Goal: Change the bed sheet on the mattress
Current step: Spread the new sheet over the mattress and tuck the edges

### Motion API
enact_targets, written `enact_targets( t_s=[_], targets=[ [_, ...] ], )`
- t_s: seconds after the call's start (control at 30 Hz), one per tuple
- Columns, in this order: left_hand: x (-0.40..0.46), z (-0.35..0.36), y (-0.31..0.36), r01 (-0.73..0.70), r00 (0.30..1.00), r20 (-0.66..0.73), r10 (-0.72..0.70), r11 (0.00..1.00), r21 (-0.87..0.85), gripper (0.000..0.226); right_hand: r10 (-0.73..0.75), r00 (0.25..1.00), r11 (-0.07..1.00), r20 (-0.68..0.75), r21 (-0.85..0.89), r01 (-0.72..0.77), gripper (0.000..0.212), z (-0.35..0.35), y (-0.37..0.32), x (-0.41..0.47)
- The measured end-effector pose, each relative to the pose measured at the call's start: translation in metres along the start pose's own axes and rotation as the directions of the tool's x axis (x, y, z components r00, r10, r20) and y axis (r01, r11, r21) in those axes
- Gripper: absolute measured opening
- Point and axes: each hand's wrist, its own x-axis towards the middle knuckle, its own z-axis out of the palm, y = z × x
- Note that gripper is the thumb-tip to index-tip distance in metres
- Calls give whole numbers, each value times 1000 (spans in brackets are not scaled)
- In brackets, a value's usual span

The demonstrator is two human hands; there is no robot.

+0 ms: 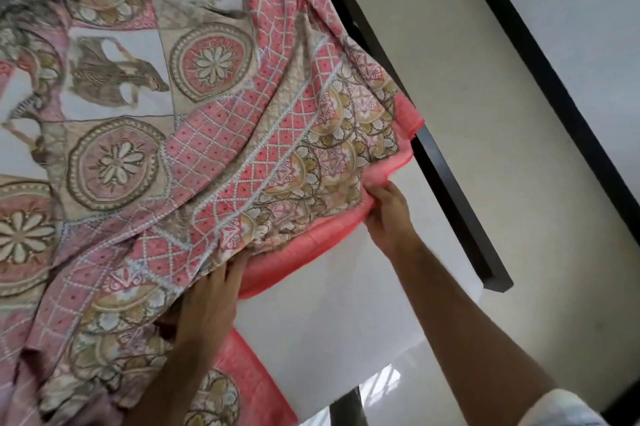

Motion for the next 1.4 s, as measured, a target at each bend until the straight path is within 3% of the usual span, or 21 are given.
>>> enact_targets(
  t_s=[0.07, 0.2, 0.23, 0.3, 0.37, 0.43, 0.5, 0.57, 0.63, 0.7, 0.73, 0.8, 0.83, 0.9, 1.0, 1.13, 1.2, 1.3, 1.4],
  targets=[
    [-2, -9, 1, -63, 996, -60, 60, 997, -34, 76, -64, 994, 997, -87, -57, 59, 20, -22, -11, -26],
    [-39, -44, 26, -398, 913, -172, 370, 901, -172, 34, -124, 981, 983, -146, -156, 101, 15, -82, -34, -94],
    [-50, -52, 32, -430, 902, -124, 413, 880, -200, 31, -113, 984, 974, -135, -211, 82, 13, -98, -30, -108],
    [-70, -73, 49, -392, 890, 193, 414, 909, -139, 31, -26, 993, 904, -115, -427, -26, 4, -133, -12, -134],
    [-84, -75, 62, -306, 811, 502, 300, 949, -73, 27, 203, 964, 700, -174, -663, -267, 10, -164, 15, -156],
    [-87, -57, 67, -331, 715, 651, 256, 944, -8, 37, 533, 811, 424, -241, -754, -502, 13, -180, 34, -166],
    [-78, -47, 67, -342, 622, 753, 212, 939, 18, 41, 683, 680, 135, -266, -870, -475, 8, -180, 27, -158],
    [-61, -47, 63, -301, 615, 761, 208, 953, -17, 36, 621, 745, -25, -244, -956, -293, 21, -181, 6, -136],
    [-42, -52, 75, -250, 665, 711, 230, 965, -79, 12, 448, 880, 5, -160, -983, -181, 27, -187, -17, -109],
    [-20, -60, 96, -205, 778, 558, 288, 957, -207, 10, 113, 992, 25, -62, -998, -65, 20, -194, -37, -85],
    [-6, -64, 108, -221, 832, 457, 313, 944, -246, 17, -64, 998, 47, -5, -999, -2, 16, -197, -42, -71],
    [26, -67, 131, -325, 899, 221, 379, 914, -245, 28, -286, 956, 41, 61, -996, 76, 33, -200, -57, -47],
    [42, -68, 143, -349, 913, 140, 382, 913, -211, 32, -313, 949, 51, 35, -997, 53, 43, -203, -63, -36],
    [66, -66, 163, -309, 939, 107, 326, 939, -147, 42, -238, 968, 147, -75, -988, -41, 49, -208, -75, -17],
    [84, -56, 187, -242, 953, 154, 260, 962, -129, 57, -221, 975, 246, -11, -968, 45, 20, -219, -79, -6],
    [85, -48, 198, -206, 969, 107, 223, 968, -146, 55, -251, 960, 138, 122, -977, 161, 17, -235, -85, -4],
    [79, -45, 191, -242, 959, 113, 260, 959, -147, 56, -362, 930, 137, 60, -984, 116, 14, -245, -106, 5],
    [65, -40, 169, -309, 938, 136, 318, 947, -86, 63, -643, 746, 315, -177, -948, 47, 11, -254, -164, 26],
    [48, -37, 151, -278, 957, 60, 282, 958, -71, 63, -756, 626, 346, -188, -928, 139, 23, -234, -193, 34]
  ],
)
